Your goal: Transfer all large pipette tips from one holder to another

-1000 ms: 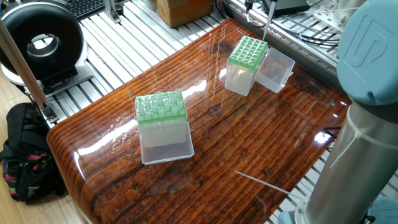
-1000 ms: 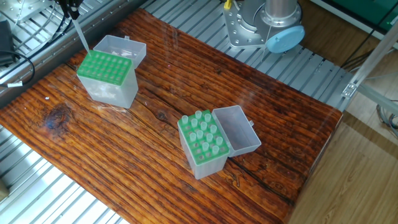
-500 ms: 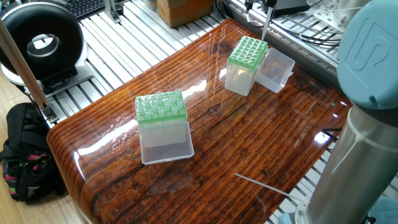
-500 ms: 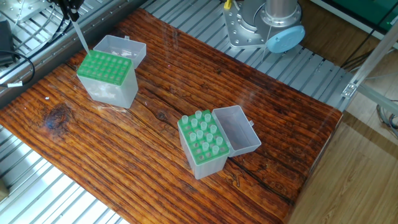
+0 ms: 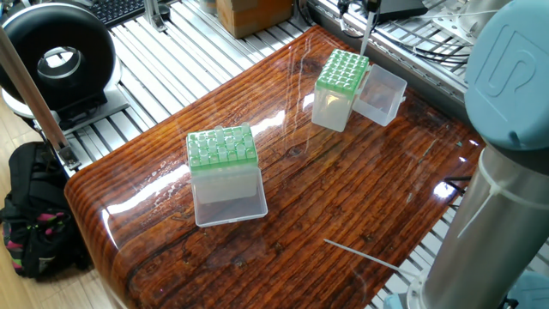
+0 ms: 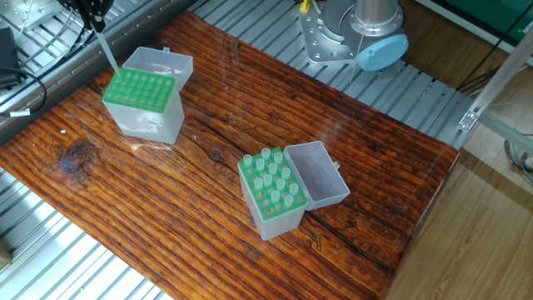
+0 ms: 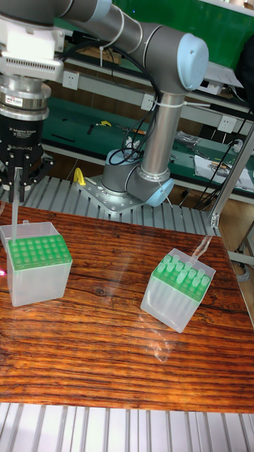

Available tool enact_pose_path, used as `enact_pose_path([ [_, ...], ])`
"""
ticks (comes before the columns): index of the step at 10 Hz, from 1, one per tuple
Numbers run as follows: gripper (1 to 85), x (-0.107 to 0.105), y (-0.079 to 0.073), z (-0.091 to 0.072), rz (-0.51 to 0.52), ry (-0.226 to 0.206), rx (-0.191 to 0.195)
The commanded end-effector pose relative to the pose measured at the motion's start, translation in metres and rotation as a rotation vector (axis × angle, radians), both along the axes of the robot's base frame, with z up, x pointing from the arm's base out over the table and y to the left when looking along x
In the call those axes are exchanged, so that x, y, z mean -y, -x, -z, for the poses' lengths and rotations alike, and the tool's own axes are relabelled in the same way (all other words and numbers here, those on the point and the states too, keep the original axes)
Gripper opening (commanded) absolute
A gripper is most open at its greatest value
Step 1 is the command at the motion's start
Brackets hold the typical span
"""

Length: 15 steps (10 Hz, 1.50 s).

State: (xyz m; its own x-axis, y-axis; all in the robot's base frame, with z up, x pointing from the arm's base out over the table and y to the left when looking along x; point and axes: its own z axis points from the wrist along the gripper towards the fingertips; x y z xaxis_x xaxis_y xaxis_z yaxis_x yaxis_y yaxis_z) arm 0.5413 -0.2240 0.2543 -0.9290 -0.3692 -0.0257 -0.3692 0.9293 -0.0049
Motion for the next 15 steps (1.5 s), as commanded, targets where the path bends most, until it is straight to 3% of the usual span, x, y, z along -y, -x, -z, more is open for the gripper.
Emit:
enact_pose_path([
  [1, 20.7, -0.003, -0.002, 0.000, -0.011, -0.012, 0.006],
  [6, 31.0, -0.006, 0.002, 0.000, -0.031, -0.025, -0.009],
  [9, 31.3, -0.014, 0.000, -0.008, -0.020, -0.033, -0.015],
  [11, 30.7, -0.039, -0.010, -0.017, 0.012, -0.043, -0.016],
  [13, 29.7, -0.084, -0.021, -0.012, 0.075, -0.056, -0.002],
  [15, 28.7, -0.113, -0.024, -0.006, 0.130, -0.036, 0.001],
])
